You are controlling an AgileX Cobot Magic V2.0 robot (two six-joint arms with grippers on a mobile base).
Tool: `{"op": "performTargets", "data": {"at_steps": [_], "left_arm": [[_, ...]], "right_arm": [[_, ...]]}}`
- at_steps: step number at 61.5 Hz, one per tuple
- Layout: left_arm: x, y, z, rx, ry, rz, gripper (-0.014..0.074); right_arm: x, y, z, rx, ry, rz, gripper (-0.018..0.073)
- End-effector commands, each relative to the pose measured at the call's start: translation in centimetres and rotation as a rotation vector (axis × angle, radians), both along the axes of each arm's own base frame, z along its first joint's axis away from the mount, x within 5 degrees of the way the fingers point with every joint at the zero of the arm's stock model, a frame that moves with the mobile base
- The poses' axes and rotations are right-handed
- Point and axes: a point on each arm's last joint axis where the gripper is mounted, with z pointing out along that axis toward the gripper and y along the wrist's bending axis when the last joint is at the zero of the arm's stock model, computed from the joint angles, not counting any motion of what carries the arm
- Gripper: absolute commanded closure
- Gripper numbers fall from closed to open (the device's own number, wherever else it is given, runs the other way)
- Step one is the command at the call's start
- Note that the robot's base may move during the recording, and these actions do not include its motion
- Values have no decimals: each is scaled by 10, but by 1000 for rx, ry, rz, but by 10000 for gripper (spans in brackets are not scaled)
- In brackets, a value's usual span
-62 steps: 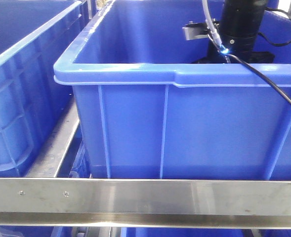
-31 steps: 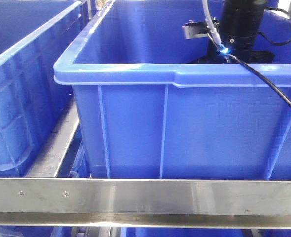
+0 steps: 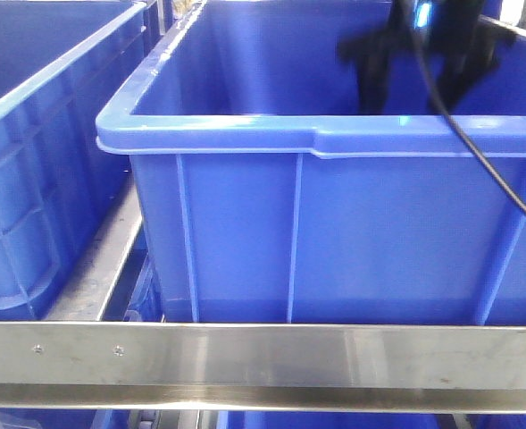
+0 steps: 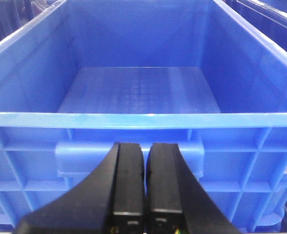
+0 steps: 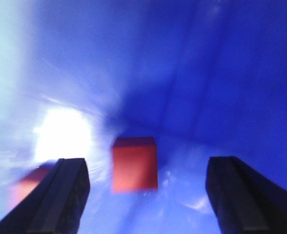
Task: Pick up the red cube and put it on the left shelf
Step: 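Open the right gripper to release the cube and raise it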
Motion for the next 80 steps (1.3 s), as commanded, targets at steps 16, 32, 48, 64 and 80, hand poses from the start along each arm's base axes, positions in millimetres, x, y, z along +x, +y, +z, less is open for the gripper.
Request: {"op": "performTargets", "data": {"at_steps": [16, 32, 48, 64, 80], "left_arm": [[0, 0, 1, -9, -79, 2, 495], [0, 0, 1, -9, -79, 2, 495], [0, 0, 1, -9, -79, 2, 495], [0, 0, 1, -9, -79, 2, 495], [0, 0, 1, -9, -79, 2, 495]], "right_arm": [[-73, -7, 62, 88, -276, 92, 309], [-136, -33, 78, 162, -460, 111, 462], [-198, -58, 73, 232, -636, 130, 514], [-247, -79, 60, 291, -788, 142, 514], [-275, -90, 55, 354, -950, 158, 514]]}}
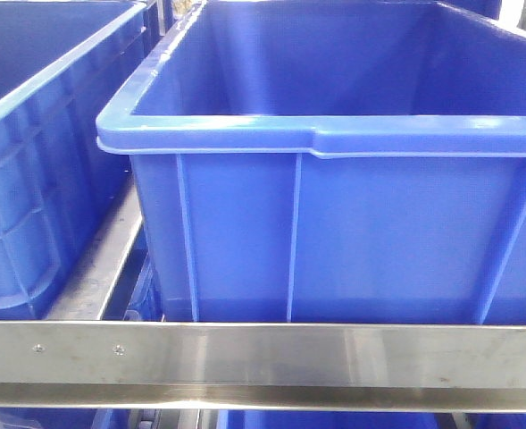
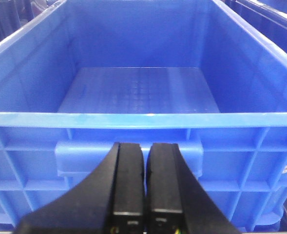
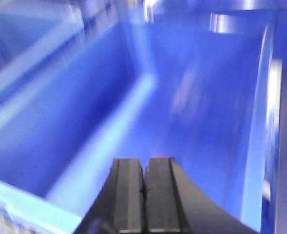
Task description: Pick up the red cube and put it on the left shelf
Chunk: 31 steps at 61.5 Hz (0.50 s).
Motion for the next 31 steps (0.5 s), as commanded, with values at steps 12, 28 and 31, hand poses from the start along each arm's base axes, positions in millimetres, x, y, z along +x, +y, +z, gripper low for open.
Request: {"op": "performTargets", "data": {"at_steps": [12, 28, 31], "left_arm": [[0, 0, 1, -9, -79, 2, 495], [0, 0, 1, -9, -79, 2, 495], [0, 0, 1, -9, -79, 2, 495]], "right_arm": [[-6, -1, 16, 39, -158, 14, 514], [-6, -1, 16, 38, -158, 14, 514], [-6, -1, 16, 38, -159, 14, 514]]}}
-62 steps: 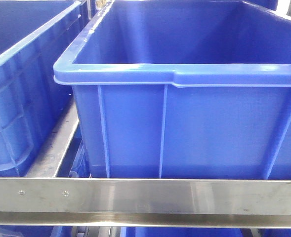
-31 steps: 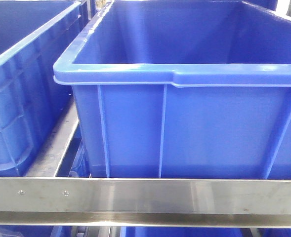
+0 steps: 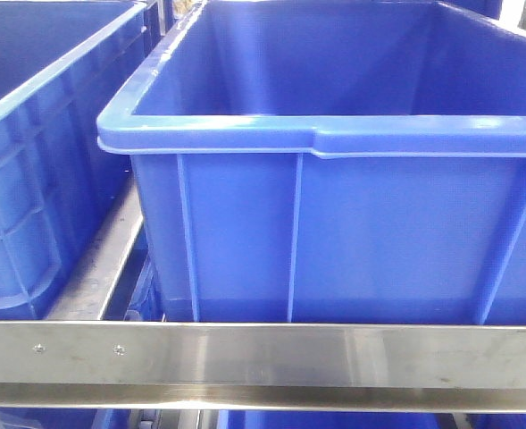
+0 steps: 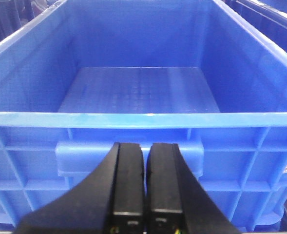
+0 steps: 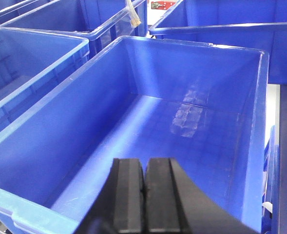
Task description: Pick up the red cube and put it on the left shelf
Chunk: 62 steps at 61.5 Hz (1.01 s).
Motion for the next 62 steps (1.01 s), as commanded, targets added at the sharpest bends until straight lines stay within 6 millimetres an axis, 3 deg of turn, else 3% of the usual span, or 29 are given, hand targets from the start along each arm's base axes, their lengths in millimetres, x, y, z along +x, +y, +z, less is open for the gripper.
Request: {"op": "performTargets", "data": {"at_steps": [1, 20, 39, 62], "left_arm": [[0, 0, 1, -9, -79, 2, 495], [0, 0, 1, -9, -79, 2, 495], [0, 0, 1, -9, -79, 2, 495], [0, 0, 1, -9, -79, 2, 495]], "right_arm": [[-1, 0, 19, 26, -125, 9, 514], [2, 1, 7, 23, -123, 9, 514], [11, -19, -45, 90, -251, -198, 514], [-25, -43, -105, 43, -253, -458, 514]]}}
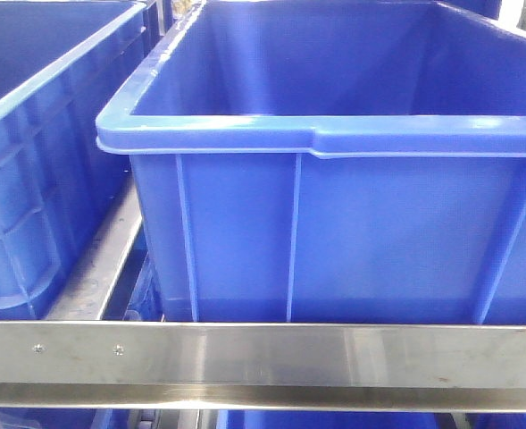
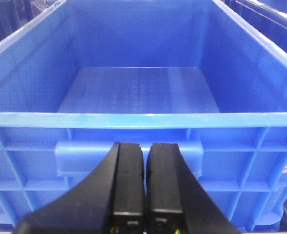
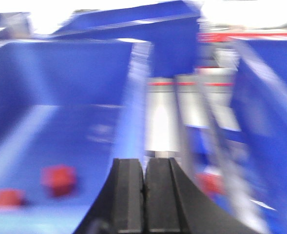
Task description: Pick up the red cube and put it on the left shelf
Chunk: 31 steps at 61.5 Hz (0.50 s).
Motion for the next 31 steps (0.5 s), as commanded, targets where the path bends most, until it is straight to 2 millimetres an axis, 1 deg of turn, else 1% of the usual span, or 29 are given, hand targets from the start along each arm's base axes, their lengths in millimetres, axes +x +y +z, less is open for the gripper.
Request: {"op": "performTargets", "data": {"at_steps": [1, 6, 12, 20, 31], "left_arm": [[0, 0, 1, -9, -79, 2, 495], [0, 0, 1, -9, -79, 2, 495], [0, 0, 1, -9, -79, 2, 495], [0, 0, 1, -9, -79, 2, 495], [0, 0, 1, -9, -79, 2, 495]], "right_arm": [[-9, -2, 5, -25, -118, -35, 514], [-15, -2, -6, -28, -143, -50, 514], [-21, -2, -14, -29, -154, -59, 514], [-24, -2, -14, -74, -161, -67, 514], [-24, -2, -15, -60, -154, -68, 514]]}}
